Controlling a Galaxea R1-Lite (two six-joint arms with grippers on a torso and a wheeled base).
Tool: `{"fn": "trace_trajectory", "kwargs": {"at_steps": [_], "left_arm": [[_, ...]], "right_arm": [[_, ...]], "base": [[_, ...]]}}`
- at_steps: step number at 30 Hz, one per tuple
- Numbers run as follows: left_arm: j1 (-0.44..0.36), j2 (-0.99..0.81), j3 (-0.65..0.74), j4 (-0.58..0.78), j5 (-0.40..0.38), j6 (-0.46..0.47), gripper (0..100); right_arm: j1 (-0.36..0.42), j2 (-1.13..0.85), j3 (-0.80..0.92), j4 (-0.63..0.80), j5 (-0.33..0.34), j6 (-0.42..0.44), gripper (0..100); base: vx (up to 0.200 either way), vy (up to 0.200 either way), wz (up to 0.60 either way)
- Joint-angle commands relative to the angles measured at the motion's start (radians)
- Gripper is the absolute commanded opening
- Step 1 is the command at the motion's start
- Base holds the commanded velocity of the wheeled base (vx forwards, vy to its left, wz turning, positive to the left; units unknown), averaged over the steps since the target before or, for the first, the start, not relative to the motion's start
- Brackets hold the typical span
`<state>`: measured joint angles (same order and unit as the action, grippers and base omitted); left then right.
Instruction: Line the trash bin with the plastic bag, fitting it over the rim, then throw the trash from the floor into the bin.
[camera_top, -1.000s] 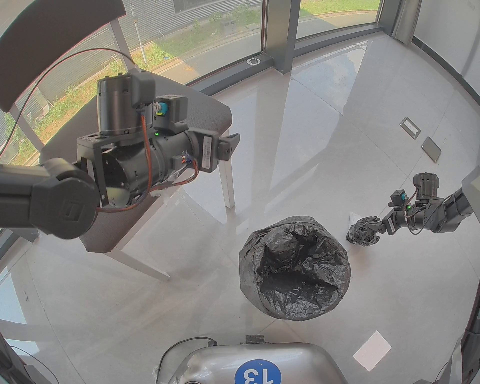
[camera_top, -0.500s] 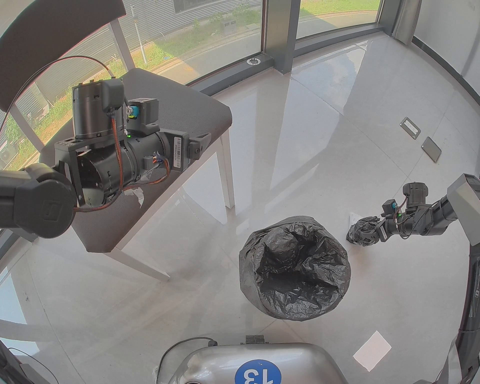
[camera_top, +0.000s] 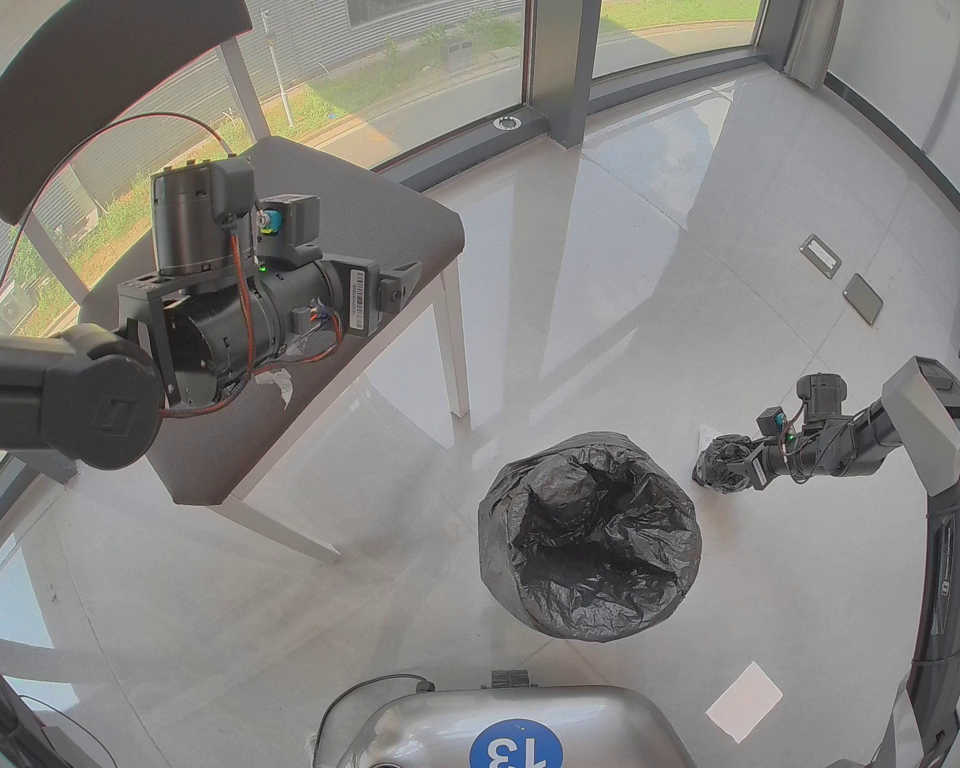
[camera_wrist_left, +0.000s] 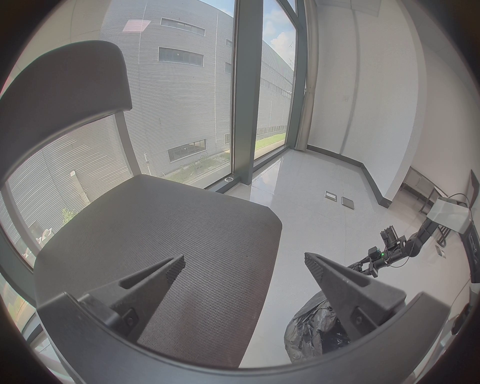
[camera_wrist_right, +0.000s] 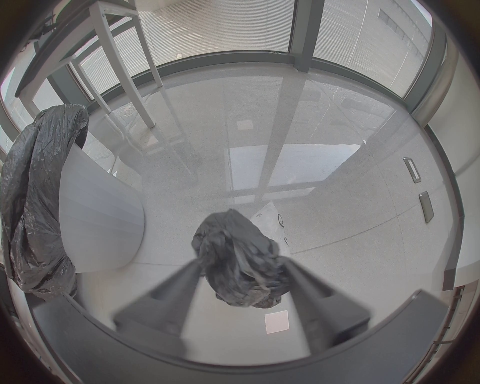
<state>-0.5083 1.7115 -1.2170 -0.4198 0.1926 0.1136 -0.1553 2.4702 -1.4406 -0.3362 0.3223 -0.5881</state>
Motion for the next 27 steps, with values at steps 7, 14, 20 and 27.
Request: {"fn": "trace_trajectory", "kwargs": {"at_steps": [7,14,20,27], "left_arm": [[-0.015,0.057,-0.022,-0.014,0.001,0.0,100],[-0.076,0.105,-0.064,-0.008,0.001,0.0,100],[-0.111,0.128,-0.049,-0.008,0.002,-0.002,100],[-0.13,0.194,-0.044,-0.011,0.007,-0.006,100]], "right_arm": [[-0.018,-0.017,0.019,-0.007,0.001,-0.006,0],[-0.053,-0.281,0.189,-0.069,0.001,-0.024,0],[-0.052,-0.642,0.408,-0.122,0.007,-0.038,0],[-0.003,-0.924,0.503,-0.118,0.015,-0.024,0]], "base": [[0.0,0.0,0.0],[0.0,0.0,0.0],[0.0,0.0,0.0],[0.0,0.0,0.0]]}}
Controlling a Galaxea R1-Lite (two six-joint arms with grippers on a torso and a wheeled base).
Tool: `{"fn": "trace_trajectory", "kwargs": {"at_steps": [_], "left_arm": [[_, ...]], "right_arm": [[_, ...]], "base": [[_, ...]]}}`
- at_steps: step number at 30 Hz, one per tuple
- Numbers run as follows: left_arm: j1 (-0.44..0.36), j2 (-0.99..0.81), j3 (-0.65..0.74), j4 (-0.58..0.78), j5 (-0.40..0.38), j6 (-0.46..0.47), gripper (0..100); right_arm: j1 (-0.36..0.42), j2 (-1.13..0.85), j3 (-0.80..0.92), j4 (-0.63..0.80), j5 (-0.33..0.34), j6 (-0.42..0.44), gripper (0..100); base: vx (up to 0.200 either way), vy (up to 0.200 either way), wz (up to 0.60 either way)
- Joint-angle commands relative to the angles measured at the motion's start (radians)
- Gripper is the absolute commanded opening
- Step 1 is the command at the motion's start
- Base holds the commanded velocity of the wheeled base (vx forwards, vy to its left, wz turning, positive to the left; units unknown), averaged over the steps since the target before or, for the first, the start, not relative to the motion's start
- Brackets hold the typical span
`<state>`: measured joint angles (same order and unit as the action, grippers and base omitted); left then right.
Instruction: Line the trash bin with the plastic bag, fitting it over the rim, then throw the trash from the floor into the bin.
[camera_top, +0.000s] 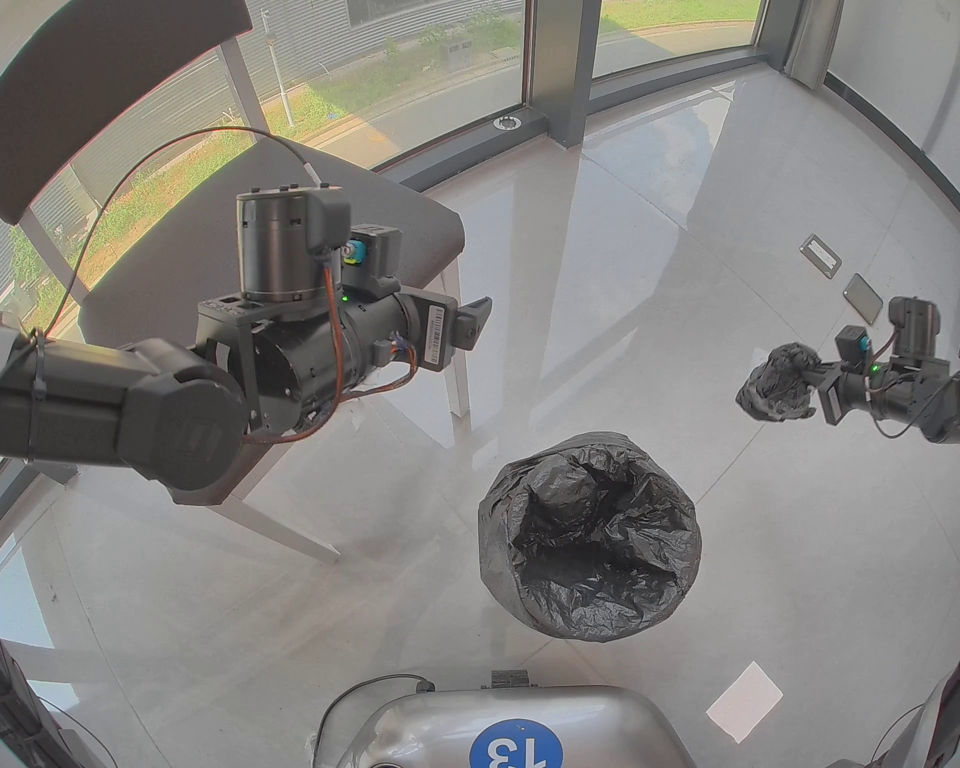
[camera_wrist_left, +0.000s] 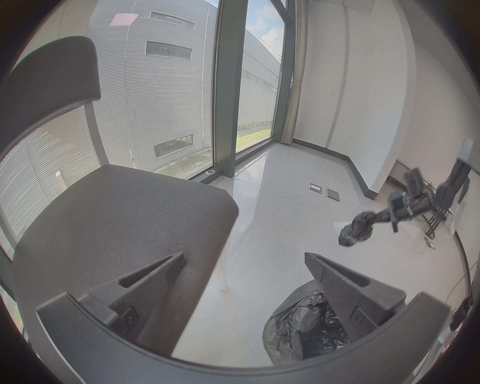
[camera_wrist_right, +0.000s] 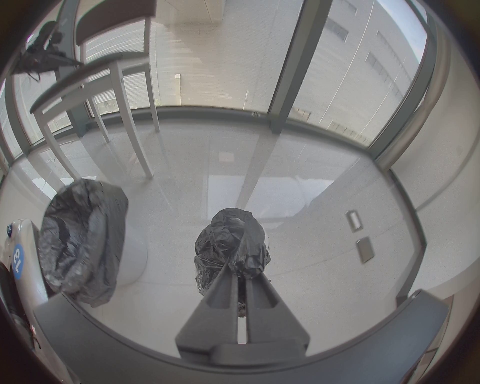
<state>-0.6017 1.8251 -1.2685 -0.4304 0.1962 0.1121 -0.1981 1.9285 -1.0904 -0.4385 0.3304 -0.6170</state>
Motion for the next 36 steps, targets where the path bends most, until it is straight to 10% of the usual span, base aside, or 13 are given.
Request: {"fn": "trace_trajectory", "kwargs": {"at_steps": [1,20,36], "left_arm": [[-0.036,0.083,0.009,-0.001,0.006,-0.005,100],[-0.067,0.128,0.044,-0.03,0.011,-0.003,100],[-0.04,0.086,0.051,-0.028,0.009,-0.003,100]], "right_arm": [[0.052,-0.414,0.169,-0.014,0.007,0.01,0],[0.465,-0.579,0.514,0.04,0.001,0.014,0],[0.586,-0.477,0.538,0.053,-0.002,0.008,0]], "base": [[0.0,0.0,0.0],[0.0,0.0,0.0],[0.0,0.0,0.0]]}}
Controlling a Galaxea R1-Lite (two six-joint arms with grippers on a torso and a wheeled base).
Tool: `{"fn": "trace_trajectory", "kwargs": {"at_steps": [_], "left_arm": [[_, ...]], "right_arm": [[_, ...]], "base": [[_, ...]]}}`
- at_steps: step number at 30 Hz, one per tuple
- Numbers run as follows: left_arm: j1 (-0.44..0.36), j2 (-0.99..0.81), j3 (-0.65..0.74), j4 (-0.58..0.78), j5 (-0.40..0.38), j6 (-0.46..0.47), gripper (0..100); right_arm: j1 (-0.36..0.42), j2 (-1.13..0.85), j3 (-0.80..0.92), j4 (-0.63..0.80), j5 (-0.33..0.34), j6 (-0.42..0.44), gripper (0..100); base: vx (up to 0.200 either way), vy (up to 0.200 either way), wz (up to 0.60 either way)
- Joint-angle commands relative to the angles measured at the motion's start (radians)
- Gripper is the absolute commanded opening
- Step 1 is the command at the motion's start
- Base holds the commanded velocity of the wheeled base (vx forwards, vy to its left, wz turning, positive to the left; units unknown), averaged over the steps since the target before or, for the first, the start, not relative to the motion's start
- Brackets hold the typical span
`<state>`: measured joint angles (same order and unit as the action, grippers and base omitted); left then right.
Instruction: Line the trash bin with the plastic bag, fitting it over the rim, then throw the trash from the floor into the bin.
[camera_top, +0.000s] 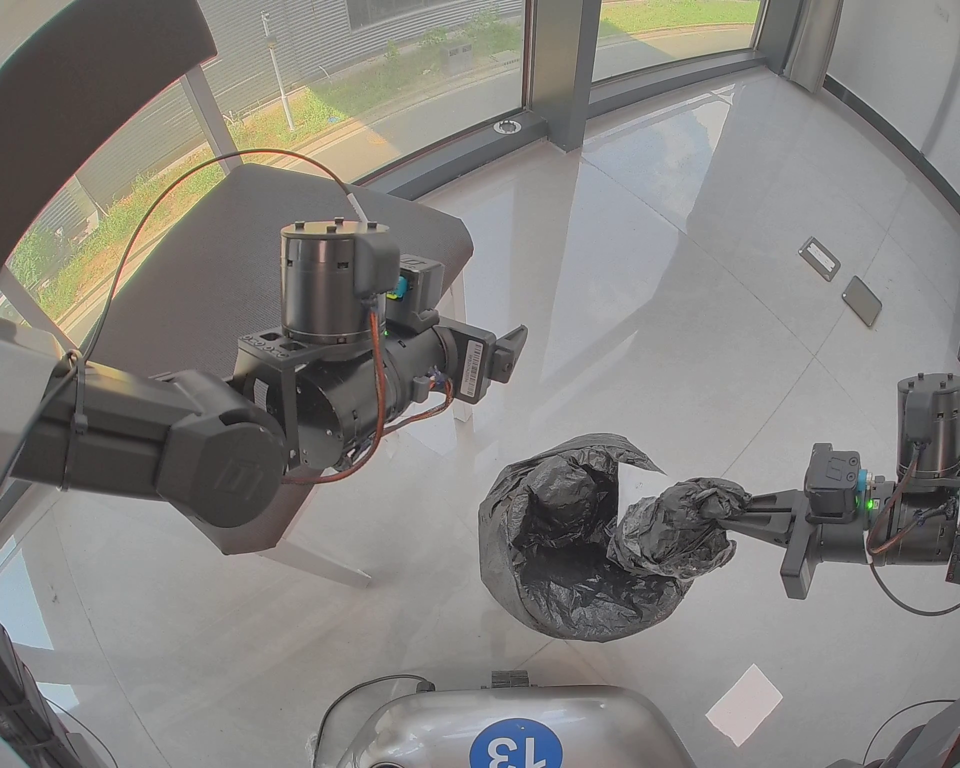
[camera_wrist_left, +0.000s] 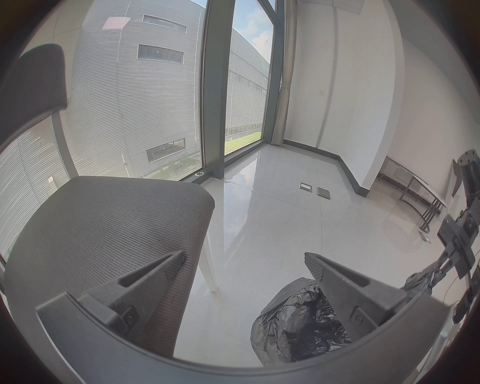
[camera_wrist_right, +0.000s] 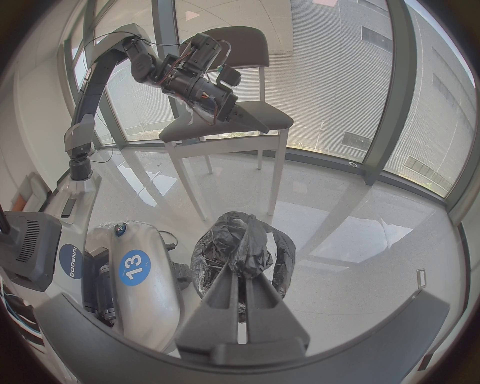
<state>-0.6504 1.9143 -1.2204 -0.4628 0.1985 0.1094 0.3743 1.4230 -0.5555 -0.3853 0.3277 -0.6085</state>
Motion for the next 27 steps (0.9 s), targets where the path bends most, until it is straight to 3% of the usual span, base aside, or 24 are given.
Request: {"fn": "trace_trajectory", "kwargs": {"at_steps": [1,7,27], "left_arm": [[0.009,-0.003,0.002,0.004,0.007,0.0,100],[0.014,-0.119,0.088,0.003,0.007,0.003,100],[0.003,-0.222,0.073,0.0,-0.008,0.009,100]], "right_arm": [[0.014,0.028,0.003,0.0,0.001,0.0,0],[0.022,0.094,0.005,-0.001,0.001,0.0,0],[0.061,0.37,-0.135,-0.014,-0.001,0.001,0]], "base": [[0.0,0.0,0.0],[0.0,0.0,0.0],[0.0,0.0,0.0]]}}
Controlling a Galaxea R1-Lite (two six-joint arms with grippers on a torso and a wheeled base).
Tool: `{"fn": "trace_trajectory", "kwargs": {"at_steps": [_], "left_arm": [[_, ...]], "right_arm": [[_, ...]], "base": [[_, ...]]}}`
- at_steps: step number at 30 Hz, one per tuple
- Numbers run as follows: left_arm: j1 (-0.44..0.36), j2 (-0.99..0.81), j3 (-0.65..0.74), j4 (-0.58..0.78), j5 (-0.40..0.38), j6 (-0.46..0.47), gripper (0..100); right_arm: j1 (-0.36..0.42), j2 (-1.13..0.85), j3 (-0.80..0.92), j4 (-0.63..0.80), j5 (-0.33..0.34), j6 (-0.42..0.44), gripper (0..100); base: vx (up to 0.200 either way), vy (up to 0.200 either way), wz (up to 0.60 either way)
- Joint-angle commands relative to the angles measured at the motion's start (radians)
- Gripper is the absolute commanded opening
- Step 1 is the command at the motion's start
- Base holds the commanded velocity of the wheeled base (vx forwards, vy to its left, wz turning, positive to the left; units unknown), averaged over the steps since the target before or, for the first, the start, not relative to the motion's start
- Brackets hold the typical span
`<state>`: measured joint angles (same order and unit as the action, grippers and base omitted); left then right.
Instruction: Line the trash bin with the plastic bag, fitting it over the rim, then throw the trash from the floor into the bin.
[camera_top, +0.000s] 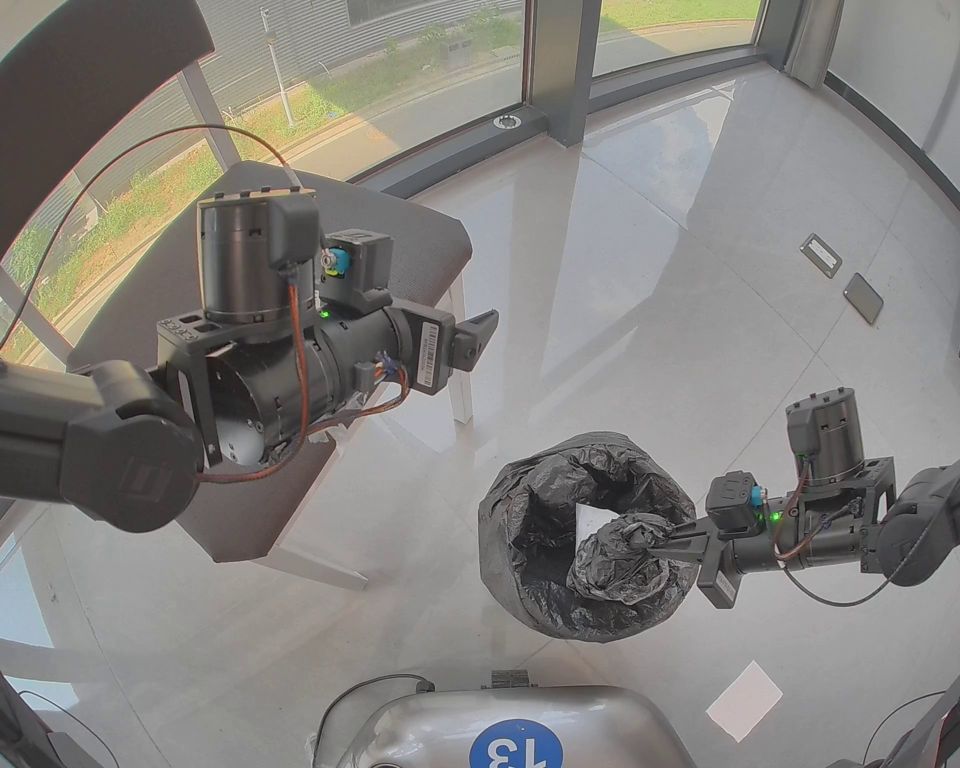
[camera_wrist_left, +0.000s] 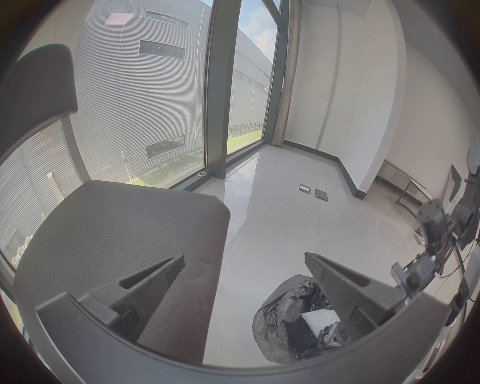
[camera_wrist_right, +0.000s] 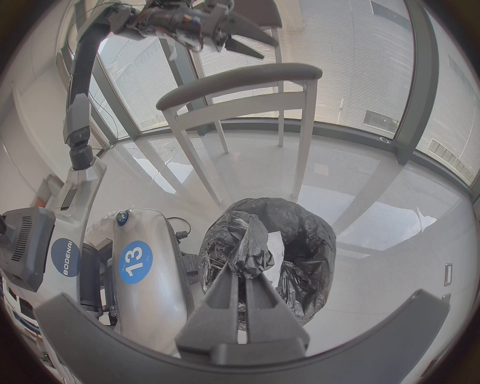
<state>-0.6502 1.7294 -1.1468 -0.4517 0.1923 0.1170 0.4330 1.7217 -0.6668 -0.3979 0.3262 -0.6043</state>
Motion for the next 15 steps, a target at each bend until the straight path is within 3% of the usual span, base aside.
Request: {"fn": "trace_trajectory", "kwargs": {"at_steps": [1,12,13,15], "left_arm": [[0.004,-0.044,-0.001,-0.012,-0.002,0.001,100],[0.03,-0.08,0.012,-0.012,-0.005,0.003,100],[0.035,-0.08,0.012,-0.012,-0.008,0.003,100],[0.041,-0.08,0.012,-0.012,-0.011,0.003,100]], "right_arm": [[0.003,0.099,-0.042,-0.007,0.001,-0.003,0],[-0.051,0.268,-0.157,-0.084,0.008,-0.015,0],[-0.053,0.276,-0.166,-0.084,0.008,-0.014,100],[-0.051,0.283,-0.171,-0.085,0.008,-0.014,100]], "base": [[0.0,0.0,0.0],[0.0,0.0,0.0],[0.0,0.0,0.0],[0.0,0.0,0.0]]}}
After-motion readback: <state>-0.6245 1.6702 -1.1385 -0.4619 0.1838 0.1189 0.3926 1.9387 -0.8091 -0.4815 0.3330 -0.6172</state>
